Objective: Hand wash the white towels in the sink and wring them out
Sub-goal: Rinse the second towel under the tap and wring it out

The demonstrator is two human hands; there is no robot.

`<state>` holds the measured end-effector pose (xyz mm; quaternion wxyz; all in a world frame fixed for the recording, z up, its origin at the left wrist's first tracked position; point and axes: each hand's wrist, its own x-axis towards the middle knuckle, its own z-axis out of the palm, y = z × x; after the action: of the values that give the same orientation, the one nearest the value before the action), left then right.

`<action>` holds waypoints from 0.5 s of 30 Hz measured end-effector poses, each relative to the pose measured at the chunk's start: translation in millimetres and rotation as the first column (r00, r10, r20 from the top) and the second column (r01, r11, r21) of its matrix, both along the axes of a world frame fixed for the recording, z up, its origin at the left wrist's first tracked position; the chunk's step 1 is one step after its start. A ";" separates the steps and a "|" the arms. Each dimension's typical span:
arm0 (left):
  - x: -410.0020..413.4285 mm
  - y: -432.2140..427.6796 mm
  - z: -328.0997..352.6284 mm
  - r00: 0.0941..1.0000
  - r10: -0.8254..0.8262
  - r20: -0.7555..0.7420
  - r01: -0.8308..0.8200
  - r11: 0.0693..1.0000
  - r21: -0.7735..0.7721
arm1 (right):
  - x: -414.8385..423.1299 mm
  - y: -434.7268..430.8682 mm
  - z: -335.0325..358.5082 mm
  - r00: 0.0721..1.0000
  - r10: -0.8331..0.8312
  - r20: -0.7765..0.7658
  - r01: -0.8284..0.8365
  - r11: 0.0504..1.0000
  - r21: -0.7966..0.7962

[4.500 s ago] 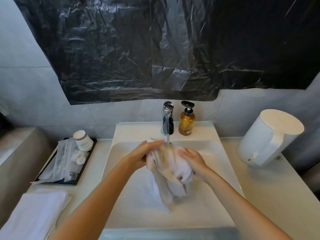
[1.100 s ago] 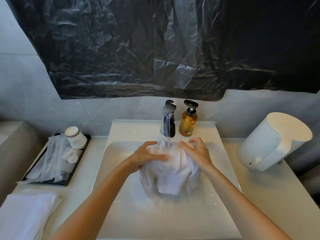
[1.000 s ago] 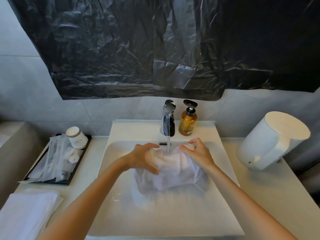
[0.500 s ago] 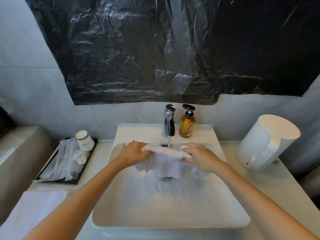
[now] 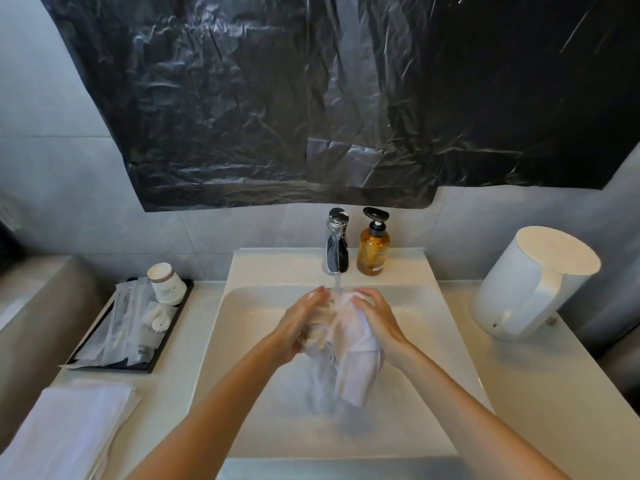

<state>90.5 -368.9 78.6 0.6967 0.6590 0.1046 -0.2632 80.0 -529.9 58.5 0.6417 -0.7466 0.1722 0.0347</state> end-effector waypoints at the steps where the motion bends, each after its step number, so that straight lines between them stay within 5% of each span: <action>1: 1.8 -3.6 -4.0 0.999 -0.036 0.035 0.035 0.999 0.029 | 2.1 3.5 -3.7 1.000 -0.002 0.025 0.003 1.000 -0.025; 9: 24.4 -37.2 -12.4 0.962 0.053 0.266 -0.126 0.956 0.265 | 28.1 24.6 0.5 0.983 -0.185 0.019 0.175 0.887 -0.427; 15: 39.7 -38.4 -17.2 0.923 -0.138 0.360 -0.148 0.735 0.661 | 46.2 24.4 -6.2 0.996 -0.086 0.005 0.071 0.793 -0.605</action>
<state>130.2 -407.3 61.5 0.4159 0.9050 0.0559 -0.0700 126.1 -505.5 52.4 0.3692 -0.9039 0.2123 -0.0402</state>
